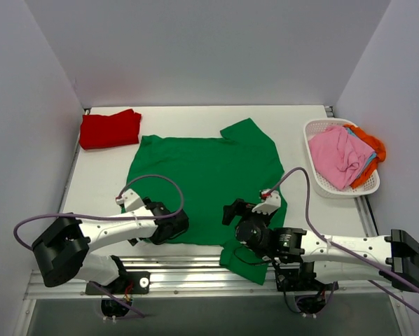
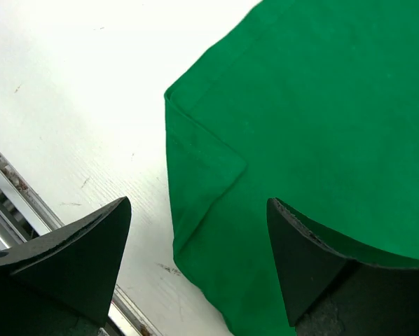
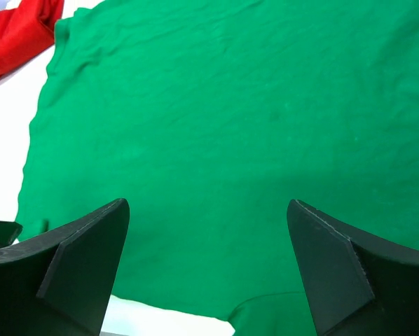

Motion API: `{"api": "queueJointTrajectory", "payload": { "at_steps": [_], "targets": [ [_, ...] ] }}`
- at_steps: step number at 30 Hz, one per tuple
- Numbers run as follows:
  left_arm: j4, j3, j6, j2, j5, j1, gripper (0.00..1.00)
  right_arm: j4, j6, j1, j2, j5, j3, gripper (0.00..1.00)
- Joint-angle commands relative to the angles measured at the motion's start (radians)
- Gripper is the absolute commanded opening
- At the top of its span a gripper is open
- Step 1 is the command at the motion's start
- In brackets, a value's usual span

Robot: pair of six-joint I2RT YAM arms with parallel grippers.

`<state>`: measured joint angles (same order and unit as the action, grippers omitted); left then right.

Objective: Fold and stack the t-shirts
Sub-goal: Flatten the tshirt out

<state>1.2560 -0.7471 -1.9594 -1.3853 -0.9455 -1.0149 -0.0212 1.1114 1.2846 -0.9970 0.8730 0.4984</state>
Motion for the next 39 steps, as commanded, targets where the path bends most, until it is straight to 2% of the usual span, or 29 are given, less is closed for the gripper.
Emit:
{"api": "queueJointTrajectory", "payload": {
  "at_steps": [1,7,13,28,31,32,34,37,39],
  "targets": [
    [-0.001,0.005,-0.044,0.025,-0.003,0.045,0.87,-0.019,-0.025,0.009,0.043,0.012,-0.021,0.91],
    [-0.124,0.008,0.059,-0.018,-0.009,0.107,0.87,-0.017,-0.032,0.009,0.078,0.011,-0.035,0.91],
    [-0.18,-0.026,0.122,-0.089,-0.003,0.137,0.88,-0.011,-0.022,0.009,0.098,0.017,-0.047,0.9],
    [-0.182,-0.084,0.18,-0.178,0.001,0.185,0.71,0.003,-0.027,0.007,0.133,0.017,-0.052,0.91],
    [-0.152,-0.113,0.194,-0.207,0.023,0.194,0.74,0.003,-0.033,0.009,0.15,0.012,-0.054,0.91],
    [-0.138,-0.115,0.177,-0.196,0.024,0.19,0.7,0.004,-0.033,0.009,0.152,0.011,-0.054,0.91],
    [-0.203,-0.095,0.224,-0.172,0.03,0.182,0.52,0.003,-0.036,0.009,0.153,0.008,-0.054,0.91],
    [-0.308,-0.055,0.312,-0.136,0.063,0.191,0.5,0.0,-0.039,0.007,0.149,0.003,-0.055,0.91],
    [-0.307,-0.057,0.307,-0.155,0.074,0.197,0.47,-0.008,-0.042,0.007,0.146,-0.002,-0.057,0.91]
  ]
}}
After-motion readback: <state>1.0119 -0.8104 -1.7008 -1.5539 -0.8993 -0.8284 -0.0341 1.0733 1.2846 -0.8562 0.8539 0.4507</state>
